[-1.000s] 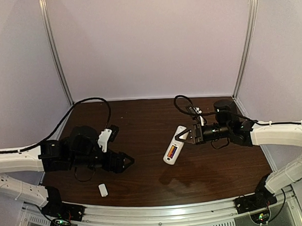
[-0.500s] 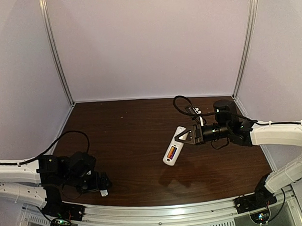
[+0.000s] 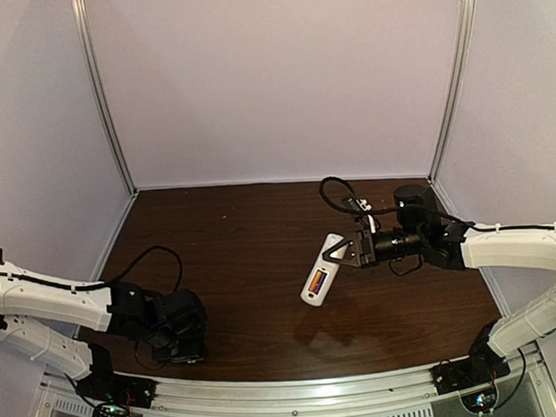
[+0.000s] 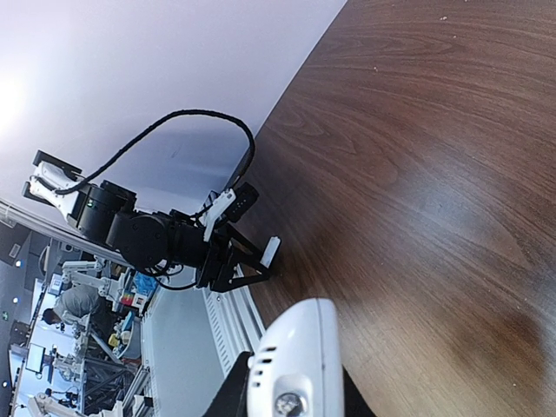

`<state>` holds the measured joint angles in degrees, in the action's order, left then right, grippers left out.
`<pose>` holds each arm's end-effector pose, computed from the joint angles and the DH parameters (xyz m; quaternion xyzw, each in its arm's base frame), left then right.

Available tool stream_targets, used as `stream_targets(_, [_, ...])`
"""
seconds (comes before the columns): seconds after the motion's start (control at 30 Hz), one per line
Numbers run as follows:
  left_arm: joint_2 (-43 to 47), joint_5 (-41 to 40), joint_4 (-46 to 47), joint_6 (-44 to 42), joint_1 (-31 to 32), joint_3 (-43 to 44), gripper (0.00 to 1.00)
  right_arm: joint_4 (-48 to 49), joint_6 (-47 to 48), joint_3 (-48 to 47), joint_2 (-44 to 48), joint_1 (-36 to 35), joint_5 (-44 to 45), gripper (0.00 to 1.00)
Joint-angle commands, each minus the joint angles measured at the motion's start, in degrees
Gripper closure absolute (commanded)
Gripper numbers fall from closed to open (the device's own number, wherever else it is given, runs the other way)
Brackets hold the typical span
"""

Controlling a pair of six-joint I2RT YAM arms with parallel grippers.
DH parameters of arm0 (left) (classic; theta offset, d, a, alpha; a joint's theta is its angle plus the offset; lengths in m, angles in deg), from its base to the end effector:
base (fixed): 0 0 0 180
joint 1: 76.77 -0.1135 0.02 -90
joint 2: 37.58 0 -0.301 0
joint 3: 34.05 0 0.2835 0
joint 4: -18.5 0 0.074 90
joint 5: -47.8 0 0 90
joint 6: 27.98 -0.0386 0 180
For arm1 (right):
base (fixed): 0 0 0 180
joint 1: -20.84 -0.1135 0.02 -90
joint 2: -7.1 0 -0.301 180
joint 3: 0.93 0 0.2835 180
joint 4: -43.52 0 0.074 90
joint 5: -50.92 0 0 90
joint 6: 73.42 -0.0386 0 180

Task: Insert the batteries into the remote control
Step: Move the battery cover to the center of the board.

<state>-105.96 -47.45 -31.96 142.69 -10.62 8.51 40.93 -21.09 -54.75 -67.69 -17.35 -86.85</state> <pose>0.0804 -0.1732 0.1606 -0.1308 0.9832 -0.1014 0.0776 0.2160 0.2063 0.2625 -0.2253 0.7639 0.5751 0.1869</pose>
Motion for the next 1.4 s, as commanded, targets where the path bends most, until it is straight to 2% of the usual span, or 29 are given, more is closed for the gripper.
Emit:
stream_targets(0.0, [-7.0, -0.3, 2.2, -3.4, 1.8, 3.3, 0.40, 0.7, 0.6, 1.1, 1.0, 0.7, -0.6, 1.00])
stream_targets(0.3, [-17.1, -3.3, 8.4, -14.3, 3.9, 8.8, 0.56, 0.8, 0.7, 2.0, 1.5, 1.5, -0.8, 1.00])
stream_targets(0.43, [-21.6, -3.9, 8.9, -15.5, 3.8, 10.8, 0.63, 0.3, 0.8, 2.1, 2.2, 1.9, -0.9, 1.00])
stream_targets(0.67, [-21.8, -7.1, 10.6, -18.6, 1.7, 11.1, 0.67, 0.1, 0.9, 2.5, 2.5, 2.4, -1.2, 1.00])
stream_targets(0.77, [-21.5, -5.9, 13.1, -23.4, -2.1, 10.3, 0.64, 0.2, 0.9, 2.3, 2.5, 2.6, -1.3, 1.00])
stream_targets(0.93, [-20.4, -2.3, 17.5, -32.2, -8.7, 9.8, 0.50, 0.0, 0.9, 2.3, 2.5, 2.8, -1.3, 1.00])
stream_targets(1.07, [-23.2, -2.0, 17.2, -35.8, -10.6, 12.3, 0.42, 0.0, 1.0, 2.3, 2.5, 2.9, -1.2, 1.00])
stream_targets(1.23, [-26.2, 0.5, 19.9, -38.9, -11.6, 14.2, 0.41, -0.4, 1.3, 2.3, 2.5, 3.0, -1.2, 1.00])
stream_targets(1.37, [-27.9, 7.4, 23.8, -41.8, -11.5, 15.1, 0.45, -1.3, 1.8, 2.2, 2.9, 3.3, -1.1, 1.00])
